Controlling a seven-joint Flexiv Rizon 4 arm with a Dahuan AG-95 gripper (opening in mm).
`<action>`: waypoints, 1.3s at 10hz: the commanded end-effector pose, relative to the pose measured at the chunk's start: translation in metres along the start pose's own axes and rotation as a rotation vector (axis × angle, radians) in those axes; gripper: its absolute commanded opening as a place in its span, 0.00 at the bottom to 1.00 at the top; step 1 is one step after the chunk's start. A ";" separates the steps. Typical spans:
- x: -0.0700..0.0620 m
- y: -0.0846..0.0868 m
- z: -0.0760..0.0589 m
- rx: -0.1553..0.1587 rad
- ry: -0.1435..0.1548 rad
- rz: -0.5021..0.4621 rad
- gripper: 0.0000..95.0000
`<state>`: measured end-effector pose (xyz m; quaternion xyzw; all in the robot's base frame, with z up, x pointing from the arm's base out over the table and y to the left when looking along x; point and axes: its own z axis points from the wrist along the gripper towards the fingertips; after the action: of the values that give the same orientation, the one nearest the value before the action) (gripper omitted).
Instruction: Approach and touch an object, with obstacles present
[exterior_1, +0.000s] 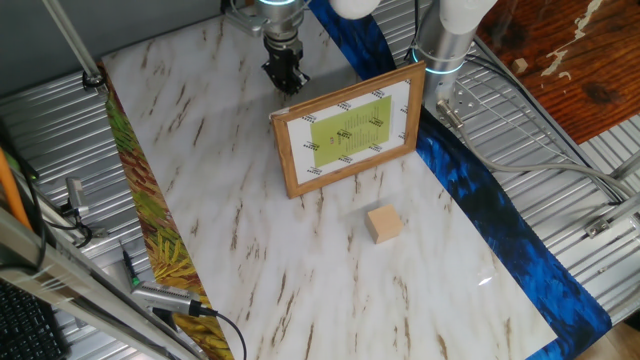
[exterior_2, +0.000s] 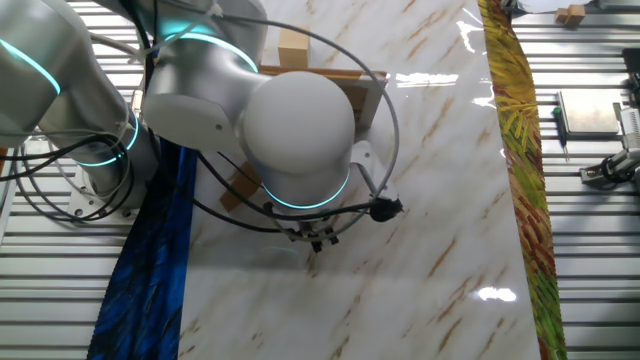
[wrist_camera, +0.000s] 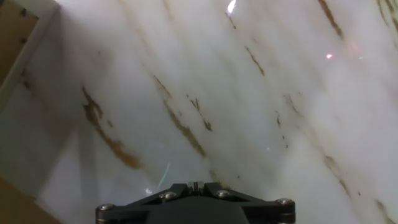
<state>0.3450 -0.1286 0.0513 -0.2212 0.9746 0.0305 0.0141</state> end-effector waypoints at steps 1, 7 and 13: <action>-0.001 0.000 0.001 0.000 -0.001 0.000 0.00; 0.001 0.000 0.001 -0.001 -0.001 -0.007 0.00; -0.025 -0.016 -0.006 -0.006 0.004 -0.062 0.00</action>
<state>0.3780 -0.1329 0.0576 -0.2519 0.9671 0.0336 0.0130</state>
